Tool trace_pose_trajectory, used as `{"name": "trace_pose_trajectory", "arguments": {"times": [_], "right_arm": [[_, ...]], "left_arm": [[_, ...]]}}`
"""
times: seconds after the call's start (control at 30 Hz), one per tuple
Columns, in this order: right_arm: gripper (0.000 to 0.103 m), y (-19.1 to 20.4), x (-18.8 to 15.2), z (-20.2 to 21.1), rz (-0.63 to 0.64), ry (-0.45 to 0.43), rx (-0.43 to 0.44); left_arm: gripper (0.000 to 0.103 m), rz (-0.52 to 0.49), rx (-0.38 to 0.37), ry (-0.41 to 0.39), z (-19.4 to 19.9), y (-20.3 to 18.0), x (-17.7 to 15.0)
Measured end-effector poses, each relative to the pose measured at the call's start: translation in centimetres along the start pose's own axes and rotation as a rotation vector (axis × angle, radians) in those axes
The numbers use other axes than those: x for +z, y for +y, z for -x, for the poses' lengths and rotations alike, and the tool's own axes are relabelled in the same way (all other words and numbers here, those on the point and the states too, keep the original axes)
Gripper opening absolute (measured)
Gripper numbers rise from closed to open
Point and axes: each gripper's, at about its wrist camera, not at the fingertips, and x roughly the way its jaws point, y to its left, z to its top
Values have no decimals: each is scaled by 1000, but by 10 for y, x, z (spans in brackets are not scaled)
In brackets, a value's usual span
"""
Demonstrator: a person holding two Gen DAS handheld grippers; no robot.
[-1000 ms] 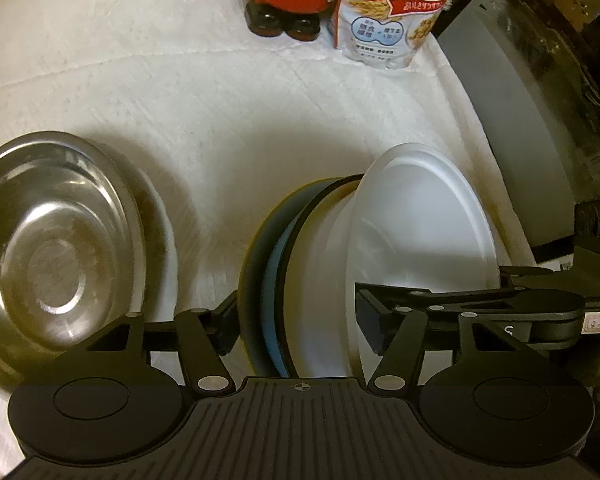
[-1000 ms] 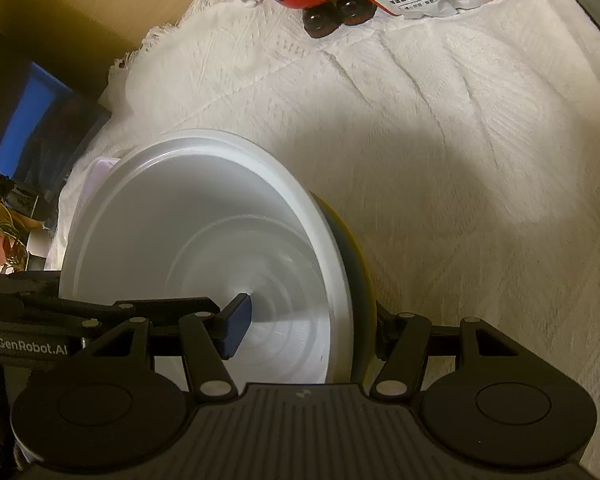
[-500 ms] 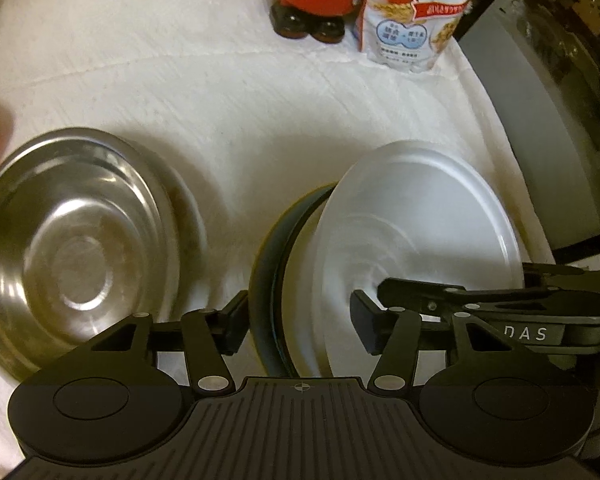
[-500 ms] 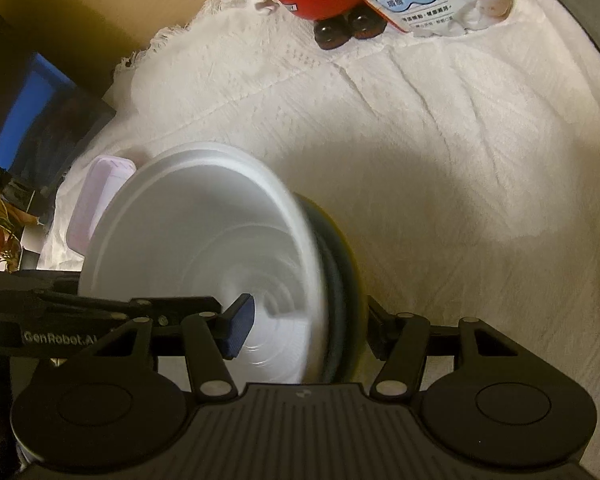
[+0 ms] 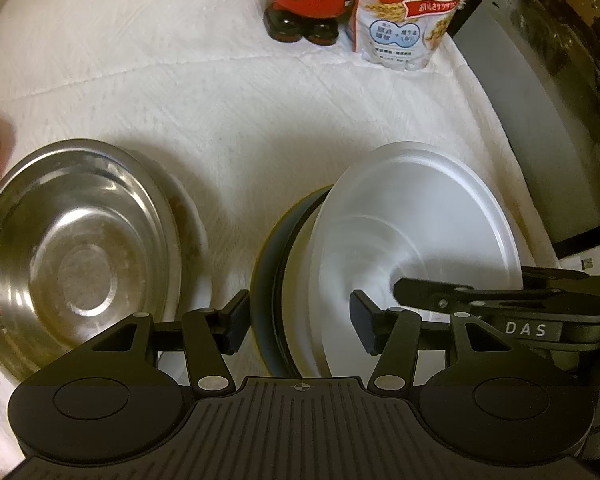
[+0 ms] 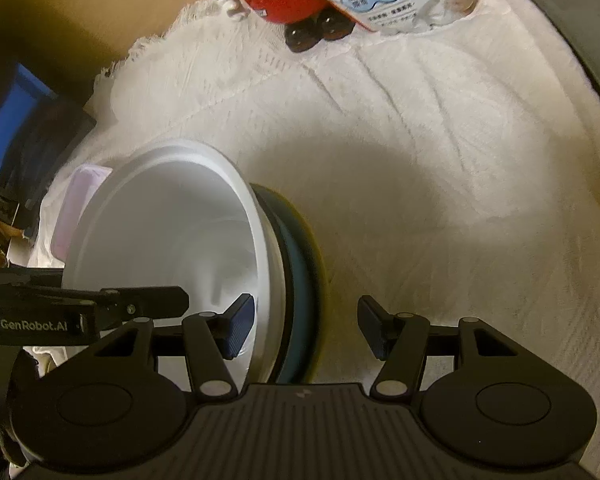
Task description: Organize plates and bowls
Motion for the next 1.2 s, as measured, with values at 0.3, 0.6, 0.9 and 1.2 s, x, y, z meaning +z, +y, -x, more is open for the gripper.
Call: {"name": "trace_pose_trajectory", "arguments": {"times": [0.3, 0.6, 0.9, 1.2], "right_arm": [[59, -4, 2, 8, -17, -20, 7], [59, 3, -3, -15, -34, 52, 40], [58, 7, -1, -20, -47, 70, 71], [58, 5, -2, -22, -57, 78, 76]], "left_arm": [[58, 23, -23, 25, -1, 5, 2], [60, 19, -13, 18, -6, 3, 1], [60, 9, 4, 20, -9, 0, -1], [60, 15, 7, 16, -8, -1, -2]]}}
